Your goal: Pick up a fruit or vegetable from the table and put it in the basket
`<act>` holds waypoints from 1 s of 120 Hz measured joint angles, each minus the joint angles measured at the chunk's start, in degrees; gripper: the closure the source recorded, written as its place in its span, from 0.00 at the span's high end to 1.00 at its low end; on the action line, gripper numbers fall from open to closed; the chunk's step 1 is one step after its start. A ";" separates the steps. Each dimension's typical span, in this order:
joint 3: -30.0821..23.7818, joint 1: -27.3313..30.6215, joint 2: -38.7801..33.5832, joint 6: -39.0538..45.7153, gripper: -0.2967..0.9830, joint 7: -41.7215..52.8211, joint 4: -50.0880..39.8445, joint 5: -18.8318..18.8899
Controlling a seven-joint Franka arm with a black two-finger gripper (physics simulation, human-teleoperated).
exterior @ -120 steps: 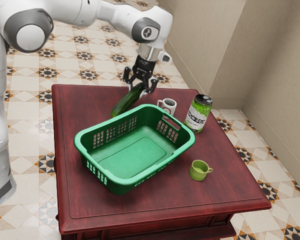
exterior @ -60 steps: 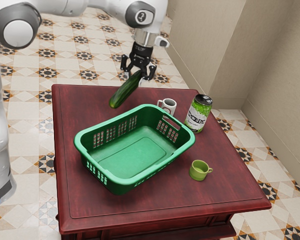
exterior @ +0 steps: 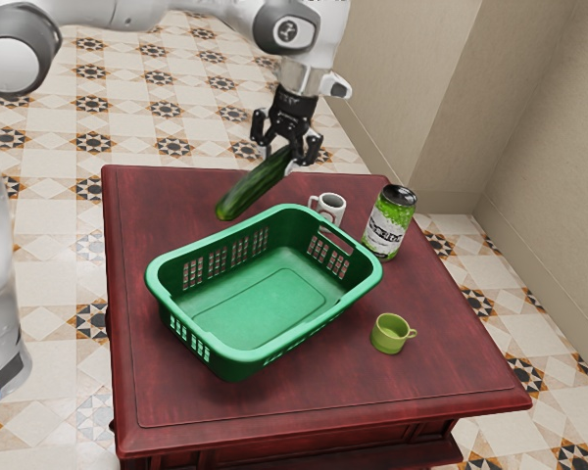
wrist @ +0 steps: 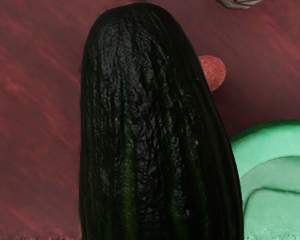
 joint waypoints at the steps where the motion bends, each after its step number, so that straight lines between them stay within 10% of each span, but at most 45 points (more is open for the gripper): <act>1: -0.05 -0.13 -0.01 -0.04 0.35 -0.03 0.03 0.02; 120: -2.84 -18.76 1.49 -1.05 0.42 -4.20 1.80 1.54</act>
